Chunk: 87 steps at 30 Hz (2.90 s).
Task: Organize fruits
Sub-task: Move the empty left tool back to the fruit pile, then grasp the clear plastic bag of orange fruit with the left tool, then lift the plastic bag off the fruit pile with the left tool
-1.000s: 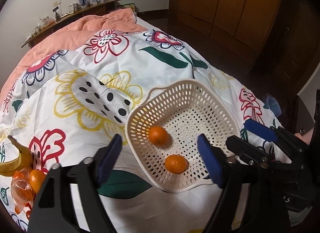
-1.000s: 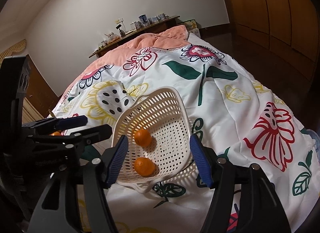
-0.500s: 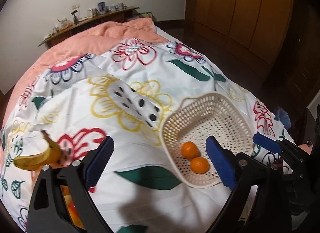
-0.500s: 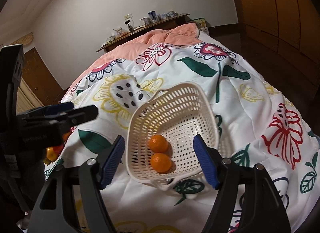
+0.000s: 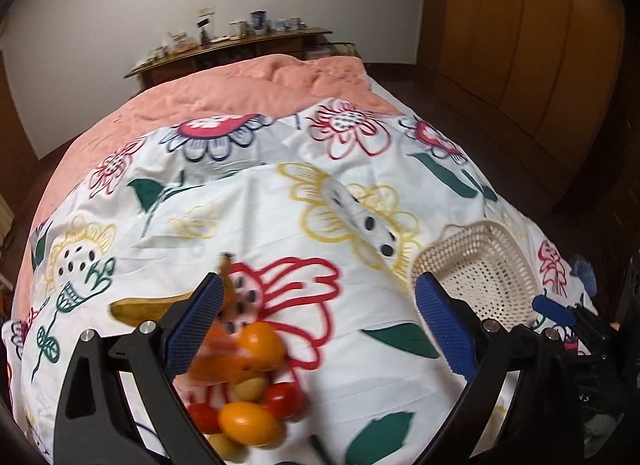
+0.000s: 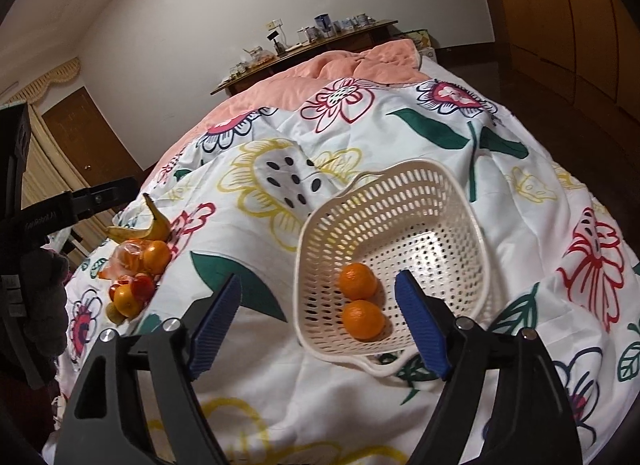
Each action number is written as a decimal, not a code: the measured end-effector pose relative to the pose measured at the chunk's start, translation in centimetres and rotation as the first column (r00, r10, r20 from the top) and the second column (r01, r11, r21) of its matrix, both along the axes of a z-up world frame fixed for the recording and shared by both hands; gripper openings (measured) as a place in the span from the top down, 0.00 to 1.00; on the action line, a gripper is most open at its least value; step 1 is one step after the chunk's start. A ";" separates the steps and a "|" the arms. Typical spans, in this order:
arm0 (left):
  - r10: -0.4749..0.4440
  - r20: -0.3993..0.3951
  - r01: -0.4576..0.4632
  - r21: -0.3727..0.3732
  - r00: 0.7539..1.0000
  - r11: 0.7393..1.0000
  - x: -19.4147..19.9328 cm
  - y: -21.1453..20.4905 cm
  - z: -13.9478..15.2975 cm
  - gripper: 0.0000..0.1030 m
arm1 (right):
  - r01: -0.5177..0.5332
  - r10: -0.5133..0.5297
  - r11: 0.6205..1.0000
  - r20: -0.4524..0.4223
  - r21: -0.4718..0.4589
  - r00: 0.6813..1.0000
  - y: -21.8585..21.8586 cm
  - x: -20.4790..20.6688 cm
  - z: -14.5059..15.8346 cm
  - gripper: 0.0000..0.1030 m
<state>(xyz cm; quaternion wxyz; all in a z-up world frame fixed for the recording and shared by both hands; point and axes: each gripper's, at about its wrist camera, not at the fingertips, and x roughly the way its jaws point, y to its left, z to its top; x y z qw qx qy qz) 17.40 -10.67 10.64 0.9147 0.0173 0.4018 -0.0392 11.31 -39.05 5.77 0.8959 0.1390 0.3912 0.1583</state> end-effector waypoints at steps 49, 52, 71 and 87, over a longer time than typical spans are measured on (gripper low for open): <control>0.281 -0.193 -0.307 -0.119 0.940 0.944 1.7 11.2 -8.2 0.13 | -0.134 0.135 0.990 -0.040 0.041 0.990 5.2 -0.6 0.5 0.12; 0.272 -0.177 -0.292 -0.098 0.946 0.951 1.5 10.8 -7.9 0.18 | -0.139 0.141 0.990 -0.039 0.038 0.989 5.4 -0.7 0.6 0.12; 0.266 -0.200 -0.302 -0.180 0.943 0.936 0.0 11.9 -7.5 0.17 | -0.183 0.184 0.983 -0.039 0.013 0.982 7.5 -0.9 1.0 0.12; 0.202 -0.118 -0.216 -0.121 0.972 0.969 -0.9 10.3 -5.9 0.53 | -0.194 0.195 0.981 -0.034 0.004 0.980 8.0 -1.0 1.4 0.12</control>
